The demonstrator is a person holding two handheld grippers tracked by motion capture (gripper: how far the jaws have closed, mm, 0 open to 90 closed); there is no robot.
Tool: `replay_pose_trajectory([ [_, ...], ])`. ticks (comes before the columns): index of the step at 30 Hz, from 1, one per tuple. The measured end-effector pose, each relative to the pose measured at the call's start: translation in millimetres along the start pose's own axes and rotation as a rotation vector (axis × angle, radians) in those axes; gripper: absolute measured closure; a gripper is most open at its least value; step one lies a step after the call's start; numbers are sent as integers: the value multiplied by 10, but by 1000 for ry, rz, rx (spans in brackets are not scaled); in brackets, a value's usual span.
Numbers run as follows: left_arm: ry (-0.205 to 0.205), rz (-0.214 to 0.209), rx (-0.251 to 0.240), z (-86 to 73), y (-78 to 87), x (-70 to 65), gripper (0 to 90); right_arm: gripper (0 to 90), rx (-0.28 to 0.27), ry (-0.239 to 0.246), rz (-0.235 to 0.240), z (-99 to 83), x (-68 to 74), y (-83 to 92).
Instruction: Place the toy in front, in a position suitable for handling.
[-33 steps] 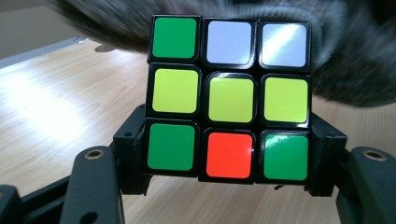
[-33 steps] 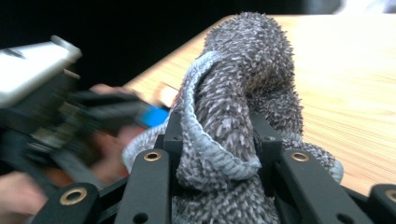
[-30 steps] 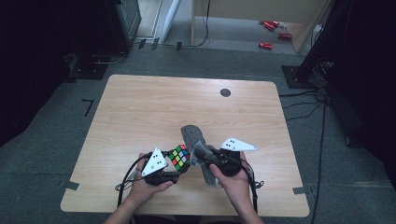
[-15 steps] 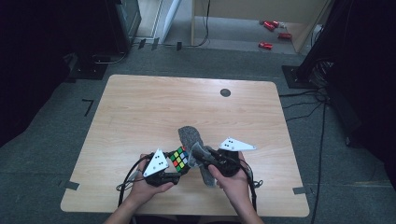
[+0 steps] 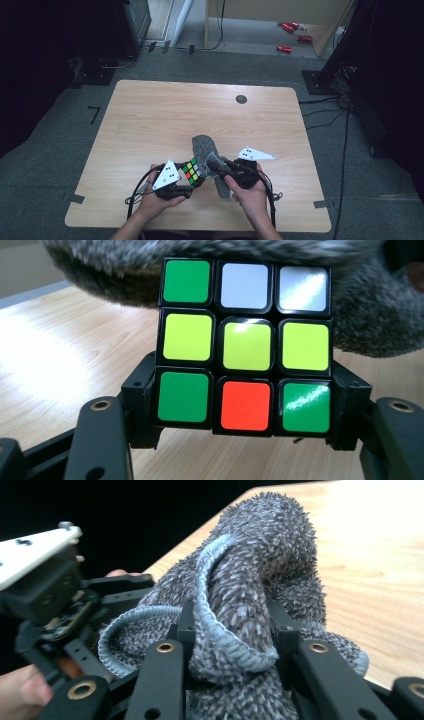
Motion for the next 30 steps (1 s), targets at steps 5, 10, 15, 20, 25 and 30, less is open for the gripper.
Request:
replay_pose_trajectory([
  [5,-17,-13,4,12,-31,-67,346,682,-17,73,71,53,289,16],
  [10,-29,10,-7,42,2,-31,345,685,-10,21,-11,39,42,13],
  [15,-7,-2,-14,27,0,-21,345,688,-4,-4,-19,16,-33,7],
  [20,-21,-5,-17,39,-15,-56,345,685,-21,51,41,61,196,24],
  [25,-23,17,-25,62,30,-7,345,686,-18,-5,-12,42,16,15],
  [30,-13,6,-32,61,27,-12,345,686,-17,-4,-29,27,-8,18],
])
Point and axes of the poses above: each handheld gripper's, and its own axes: y roughly backward along the jaws, z roughly out of its top, x roughly to its left, the point moved 7 cm from there along -y, roughly forward along the jaws, and after that the axes turned 9 degrees about -y, right-handed, at the moved point
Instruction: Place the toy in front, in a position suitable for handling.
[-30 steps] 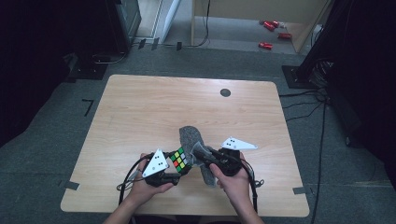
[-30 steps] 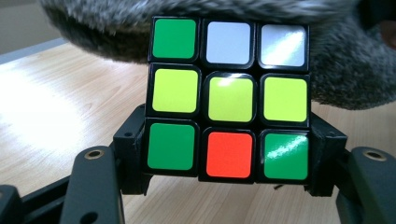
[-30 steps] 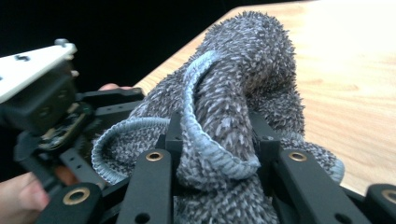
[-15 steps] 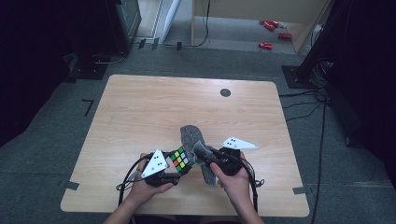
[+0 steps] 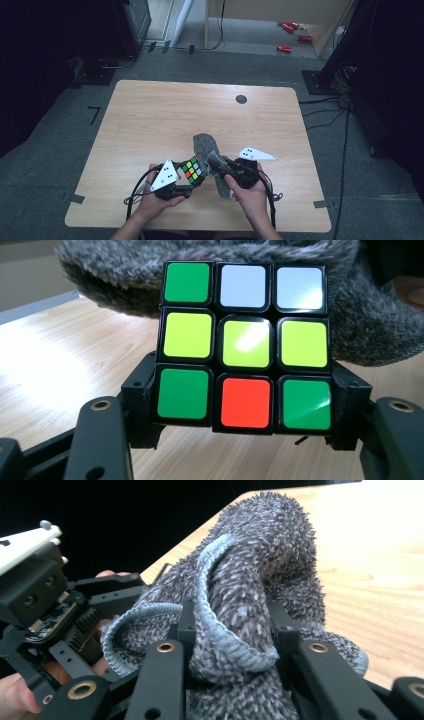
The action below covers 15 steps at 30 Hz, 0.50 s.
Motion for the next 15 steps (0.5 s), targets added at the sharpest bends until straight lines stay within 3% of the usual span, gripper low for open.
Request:
replay_pose_trajectory([
  [3,-4,-8,8,-11,-16,-15,345,684,-17,43,61,38,196,20],
  [5,-11,-3,13,-14,-13,-18,345,681,-16,79,63,42,266,13],
  [7,-24,8,14,-8,2,-5,345,677,-13,63,69,37,220,4],
  [10,-13,19,3,7,35,36,345,679,4,9,2,-5,0,-16],
  [11,-5,19,2,5,38,47,345,679,8,-12,1,-17,-42,-11],
  [13,9,17,-4,2,34,57,345,678,0,-15,11,-12,-27,-1],
  [15,16,5,5,-16,5,41,345,676,-18,11,40,14,82,7],
])
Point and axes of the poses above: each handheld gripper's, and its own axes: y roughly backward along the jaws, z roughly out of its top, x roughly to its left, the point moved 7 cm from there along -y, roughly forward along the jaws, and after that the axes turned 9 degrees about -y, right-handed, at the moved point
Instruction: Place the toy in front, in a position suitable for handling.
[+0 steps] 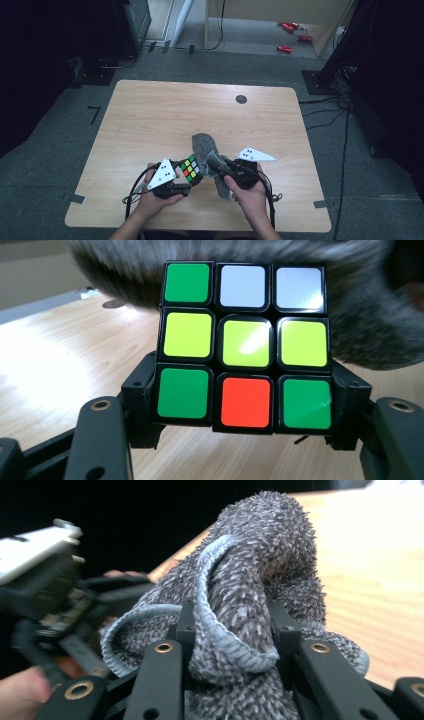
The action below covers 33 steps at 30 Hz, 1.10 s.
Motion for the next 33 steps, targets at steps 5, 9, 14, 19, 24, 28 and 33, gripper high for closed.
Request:
replay_pose_trajectory([
  [5,-33,2,19,-13,-29,-54,345,671,-4,77,23,9,169,-20],
  [9,-35,13,-20,49,41,-19,345,672,-2,5,-30,-12,-76,-9],
  [14,-11,7,-13,19,27,4,345,675,-25,23,11,14,31,7],
  [19,-35,8,5,9,-5,-41,346,671,-32,98,42,18,208,-10],
  [24,-3,14,-43,59,76,36,345,673,-13,18,-42,-13,-102,-7],
  [28,57,19,-86,75,141,142,345,673,-37,12,-49,45,-148,55],
  [33,239,-51,-228,138,288,309,345,675,-77,6,-58,107,-205,135],
])
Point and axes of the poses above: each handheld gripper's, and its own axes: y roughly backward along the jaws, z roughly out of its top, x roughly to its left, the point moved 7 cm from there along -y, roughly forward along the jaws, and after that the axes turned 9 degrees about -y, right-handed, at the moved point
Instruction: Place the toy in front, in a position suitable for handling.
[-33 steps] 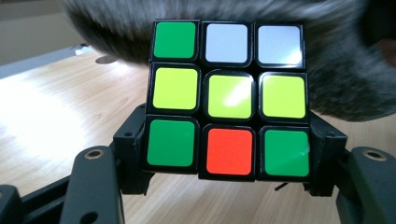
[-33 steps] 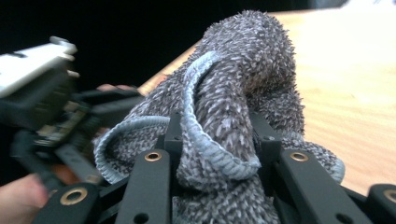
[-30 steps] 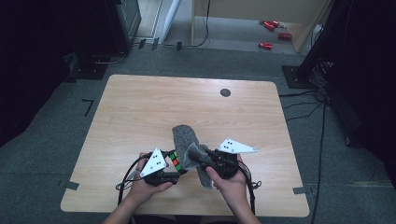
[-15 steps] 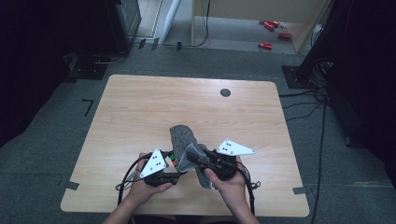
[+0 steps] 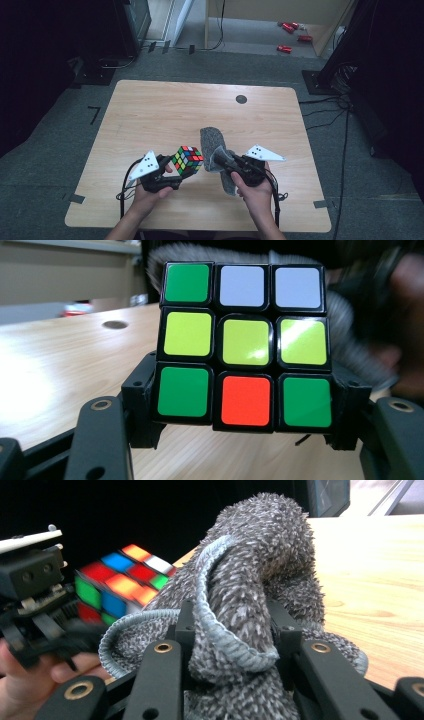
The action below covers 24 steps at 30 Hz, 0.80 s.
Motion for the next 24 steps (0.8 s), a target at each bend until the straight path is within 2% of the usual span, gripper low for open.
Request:
replay_pose_trajectory([
  [2,45,-11,-42,50,49,44,346,676,3,28,10,-16,-6,-14],
  [6,80,-12,-70,88,112,113,346,679,28,139,69,-110,96,-111],
  [9,97,-38,-69,90,109,98,346,680,28,241,102,-178,190,-178],
  [12,96,-62,-53,76,65,49,346,682,19,318,149,-239,277,-213],
  [14,98,-76,-47,69,52,34,346,684,41,377,182,-317,343,-256],
  [15,101,-82,-46,68,53,33,346,685,53,402,186,-351,363,-273],
  [18,112,-89,-42,65,59,46,345,687,113,512,153,-465,382,-333],
  [19,118,-94,-39,60,54,52,346,687,116,535,146,-474,388,-336],
  [21,128,-101,-22,37,44,65,346,689,109,546,134,-434,380,-311],
  [24,127,-118,1,6,21,46,346,688,33,534,125,-287,337,-207],
])
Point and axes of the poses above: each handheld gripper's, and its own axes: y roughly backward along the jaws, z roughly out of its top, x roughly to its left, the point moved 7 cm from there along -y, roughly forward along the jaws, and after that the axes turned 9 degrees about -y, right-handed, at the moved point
